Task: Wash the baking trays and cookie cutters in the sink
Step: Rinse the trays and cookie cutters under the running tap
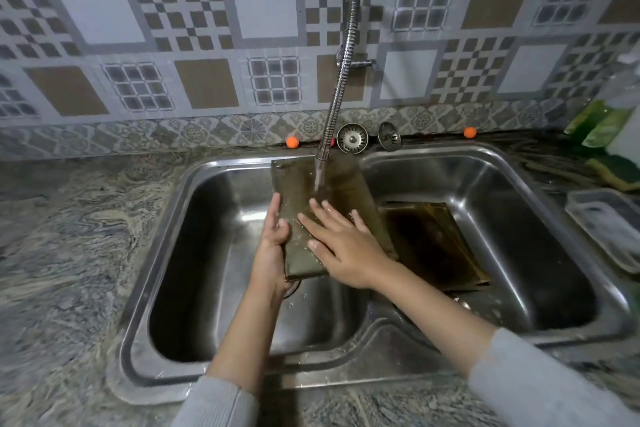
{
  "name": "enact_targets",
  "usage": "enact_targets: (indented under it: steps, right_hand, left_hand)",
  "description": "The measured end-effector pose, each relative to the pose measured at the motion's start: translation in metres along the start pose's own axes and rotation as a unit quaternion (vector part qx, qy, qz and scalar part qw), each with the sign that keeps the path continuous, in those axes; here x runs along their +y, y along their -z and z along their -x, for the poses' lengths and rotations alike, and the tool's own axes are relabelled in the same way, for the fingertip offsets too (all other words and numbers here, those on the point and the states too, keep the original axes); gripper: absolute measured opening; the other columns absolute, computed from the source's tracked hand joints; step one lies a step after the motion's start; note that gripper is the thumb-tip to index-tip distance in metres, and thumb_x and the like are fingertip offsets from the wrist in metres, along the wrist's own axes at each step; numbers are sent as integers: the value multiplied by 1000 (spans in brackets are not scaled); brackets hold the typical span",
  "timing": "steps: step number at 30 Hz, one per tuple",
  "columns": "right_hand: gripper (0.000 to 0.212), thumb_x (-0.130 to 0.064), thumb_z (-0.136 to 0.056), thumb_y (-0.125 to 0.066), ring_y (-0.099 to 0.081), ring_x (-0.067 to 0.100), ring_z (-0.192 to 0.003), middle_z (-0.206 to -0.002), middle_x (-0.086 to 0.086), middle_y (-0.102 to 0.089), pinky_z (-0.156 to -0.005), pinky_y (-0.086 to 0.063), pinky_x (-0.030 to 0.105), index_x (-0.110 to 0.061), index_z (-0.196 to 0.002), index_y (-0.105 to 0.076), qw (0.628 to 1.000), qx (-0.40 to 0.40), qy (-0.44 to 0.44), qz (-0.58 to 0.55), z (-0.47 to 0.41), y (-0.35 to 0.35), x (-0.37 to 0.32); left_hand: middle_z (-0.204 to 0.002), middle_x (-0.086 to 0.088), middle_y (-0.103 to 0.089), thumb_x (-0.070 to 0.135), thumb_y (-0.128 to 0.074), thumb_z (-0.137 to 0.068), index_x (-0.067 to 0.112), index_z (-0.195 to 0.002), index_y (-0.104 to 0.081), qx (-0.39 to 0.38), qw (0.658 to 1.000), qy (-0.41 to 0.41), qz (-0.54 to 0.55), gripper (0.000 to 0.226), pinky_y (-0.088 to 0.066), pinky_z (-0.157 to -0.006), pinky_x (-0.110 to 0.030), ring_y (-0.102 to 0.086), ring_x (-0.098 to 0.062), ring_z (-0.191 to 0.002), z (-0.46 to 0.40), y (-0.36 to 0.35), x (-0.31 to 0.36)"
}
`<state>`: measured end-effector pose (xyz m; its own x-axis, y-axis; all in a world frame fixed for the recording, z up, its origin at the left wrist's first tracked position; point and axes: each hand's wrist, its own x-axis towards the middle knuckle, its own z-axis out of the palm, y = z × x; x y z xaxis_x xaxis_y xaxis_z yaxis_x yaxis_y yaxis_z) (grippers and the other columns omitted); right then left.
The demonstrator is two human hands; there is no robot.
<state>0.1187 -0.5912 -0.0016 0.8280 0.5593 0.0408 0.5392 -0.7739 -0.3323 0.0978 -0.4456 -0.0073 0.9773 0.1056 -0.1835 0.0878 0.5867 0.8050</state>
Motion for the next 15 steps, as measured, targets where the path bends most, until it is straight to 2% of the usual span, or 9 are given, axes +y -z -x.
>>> enact_targets:
  steps: [2, 4, 5, 7, 9, 10, 12, 13, 15]
  right_hand:
    - [58, -60, -94, -19, 13, 16, -145, -158, -1, 14, -112, 8, 51, -43, -148, -10, 997, 44, -68, -18, 16, -6, 16]
    - [62, -58, -94, -35, 2, 19, -146, -160, 2, 5, -115, -2, 46, -39, -149, -12, 964, 88, -182, -173, 27, 1, 29]
    - [63, -50, -95, -44, -8, 18, -145, -159, 2, -7, -115, -13, 40, -37, -149, -15, 924, 102, -221, -296, 29, 6, 32]
    - [58, -30, -96, -52, -32, 17, -139, -153, 1, -31, -110, -30, 32, -31, -148, -25, 800, 121, -256, -529, 31, 15, 33]
    - [49, -16, -98, -48, -50, 20, -126, -141, 5, -49, -104, -42, 38, -26, -144, -36, 688, 135, -270, -660, 35, 18, 33]
    - [46, -12, -98, -46, -55, 21, -121, -136, 6, -55, -99, -46, 41, -25, -142, -40, 659, 142, -272, -687, 38, 19, 33]
    - [44, -9, -98, -46, -60, 19, -113, -129, 4, -60, -92, -50, 39, -25, -138, -46, 644, 167, -267, -697, 45, 20, 37]
    - [44, -8, -97, -46, -62, 14, -108, -126, 3, -62, -89, -51, 35, -25, -138, -46, 655, 183, -262, -685, 49, 22, 39]
    - [48, -6, -96, -48, -61, 2, -100, -123, -2, -62, -87, -50, 25, -25, -140, -43, 686, 222, -252, -645, 54, 29, 42]
  left_hand:
    - [-112, 6, -63, 5, -38, -95, 34, -142, -39, 30, 998, -25, -42, 54, -52, -79, -29, -62, -13, -107, -1, 8, 9]
    - [-120, 5, -57, 6, -40, -94, 35, -141, -41, 50, 995, -31, -86, 54, -45, -92, -24, -54, -8, -116, -1, 13, 12]
    - [-131, 0, -54, 10, -44, -92, 38, -139, -43, 44, 993, -29, -101, 54, -38, -105, -30, -49, -11, -125, 0, 15, 11]
    - [-147, -8, -42, 17, -51, -87, 42, -136, -47, 25, 990, -22, -134, 54, -23, -116, -41, -38, -15, -136, 3, 16, 6]
    - [-152, 2, -35, 17, -48, -96, 36, -142, -40, 23, 983, -26, -181, 50, -21, -113, -29, -33, -10, -138, 7, 11, 1]
    - [-151, 8, -33, 16, -41, -101, 32, -145, -33, 24, 976, -27, -213, 48, -22, -108, -21, -32, -7, -137, 10, 8, 0]
    - [-141, 16, -38, 27, -34, -103, 30, -148, -22, -5, 955, -18, -297, 47, -29, -101, -13, -40, -1, -130, 16, 6, -4]
    - [-139, 17, -40, 40, -35, -100, 32, -149, -18, -22, 940, 6, -339, 52, -33, -102, -14, -43, 0, -128, 21, 7, -7]
    - [-153, 10, -27, 71, -41, -83, 36, -151, -9, -56, 906, 61, -415, 83, -30, -114, -35, -31, -10, -139, 30, 16, -14]
